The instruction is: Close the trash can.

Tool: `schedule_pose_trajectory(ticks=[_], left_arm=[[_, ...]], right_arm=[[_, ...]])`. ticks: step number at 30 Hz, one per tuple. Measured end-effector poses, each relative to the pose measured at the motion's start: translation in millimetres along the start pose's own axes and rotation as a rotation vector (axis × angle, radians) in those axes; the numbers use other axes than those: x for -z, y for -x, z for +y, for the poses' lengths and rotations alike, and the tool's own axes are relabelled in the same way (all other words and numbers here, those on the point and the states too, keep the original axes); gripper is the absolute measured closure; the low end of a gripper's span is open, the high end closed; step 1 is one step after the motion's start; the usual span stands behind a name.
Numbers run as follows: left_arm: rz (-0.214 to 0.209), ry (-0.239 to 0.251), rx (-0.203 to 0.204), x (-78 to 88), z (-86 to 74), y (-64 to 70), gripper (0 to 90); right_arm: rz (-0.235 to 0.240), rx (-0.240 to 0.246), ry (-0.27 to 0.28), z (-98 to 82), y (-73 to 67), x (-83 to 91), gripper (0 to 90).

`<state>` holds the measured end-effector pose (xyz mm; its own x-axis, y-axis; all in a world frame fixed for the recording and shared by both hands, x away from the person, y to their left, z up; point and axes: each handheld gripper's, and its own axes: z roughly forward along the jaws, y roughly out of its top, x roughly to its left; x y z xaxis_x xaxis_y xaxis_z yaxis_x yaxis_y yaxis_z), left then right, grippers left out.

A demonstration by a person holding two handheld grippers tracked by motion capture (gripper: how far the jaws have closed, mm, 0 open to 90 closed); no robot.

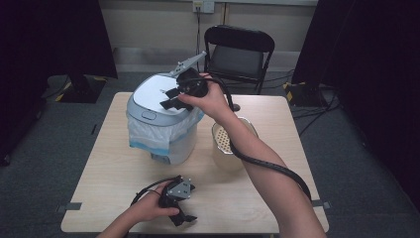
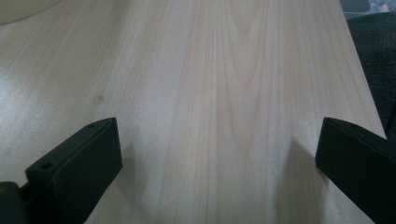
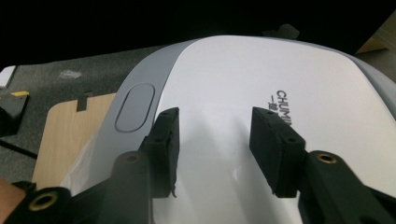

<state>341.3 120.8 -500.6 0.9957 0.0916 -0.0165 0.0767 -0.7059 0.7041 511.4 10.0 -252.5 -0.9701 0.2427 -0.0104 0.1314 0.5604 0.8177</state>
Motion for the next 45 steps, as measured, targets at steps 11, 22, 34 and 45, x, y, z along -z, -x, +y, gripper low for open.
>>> schedule_pose_trajectory(ticks=[11, 22, 34, 45], left_arm=[[-0.002, 0.008, 0.000, -0.5, -0.4, -0.1, 0.0], [-0.001, -0.001, 0.000, -0.1, -0.5, -0.2, 0.0], [-0.002, 0.009, -0.001, -0.5, -0.4, -0.1, 0.0], [-0.002, 0.008, 0.000, -0.5, -0.4, 0.0, 0.0]], right_arm=[[-0.008, -0.025, 0.033, 2.0, 8.6, -7.9, 63.3], [-0.028, -0.039, 0.066, -0.9, 11.3, -10.9, 63.7], [-0.049, -0.007, 0.053, 0.5, 9.9, -16.3, 65.0], [-0.037, -0.001, 0.079, -0.7, 5.6, -19.5, 64.7]])
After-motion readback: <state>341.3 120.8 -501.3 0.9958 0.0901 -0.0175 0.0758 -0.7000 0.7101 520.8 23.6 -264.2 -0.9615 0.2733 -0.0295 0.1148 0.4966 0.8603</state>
